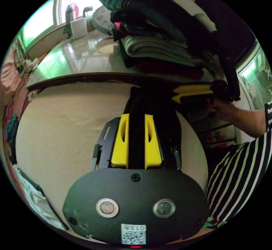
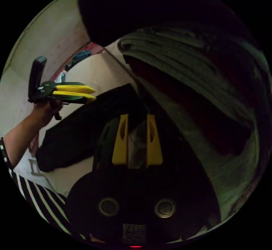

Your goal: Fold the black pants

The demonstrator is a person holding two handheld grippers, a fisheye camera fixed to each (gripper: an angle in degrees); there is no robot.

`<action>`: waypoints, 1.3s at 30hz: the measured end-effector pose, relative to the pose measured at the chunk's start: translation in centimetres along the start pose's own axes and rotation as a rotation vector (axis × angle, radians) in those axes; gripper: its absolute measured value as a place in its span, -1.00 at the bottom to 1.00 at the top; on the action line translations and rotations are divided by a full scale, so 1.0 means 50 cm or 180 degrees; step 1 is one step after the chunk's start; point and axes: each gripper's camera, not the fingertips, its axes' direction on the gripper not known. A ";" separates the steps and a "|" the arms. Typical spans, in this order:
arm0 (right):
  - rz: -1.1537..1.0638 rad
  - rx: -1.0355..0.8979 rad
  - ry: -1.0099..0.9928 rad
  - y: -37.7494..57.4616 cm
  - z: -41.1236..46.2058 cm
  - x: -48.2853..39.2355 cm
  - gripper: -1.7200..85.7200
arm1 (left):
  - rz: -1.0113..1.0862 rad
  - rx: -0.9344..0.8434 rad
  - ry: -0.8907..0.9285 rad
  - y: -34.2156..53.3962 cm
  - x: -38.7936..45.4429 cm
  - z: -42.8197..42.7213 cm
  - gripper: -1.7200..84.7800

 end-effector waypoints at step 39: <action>-0.2671 0.0671 -0.0738 0.252 -0.194 -0.507 -0.89 | -0.0080 0.1063 -0.0258 0.626 0.036 -0.438 -0.96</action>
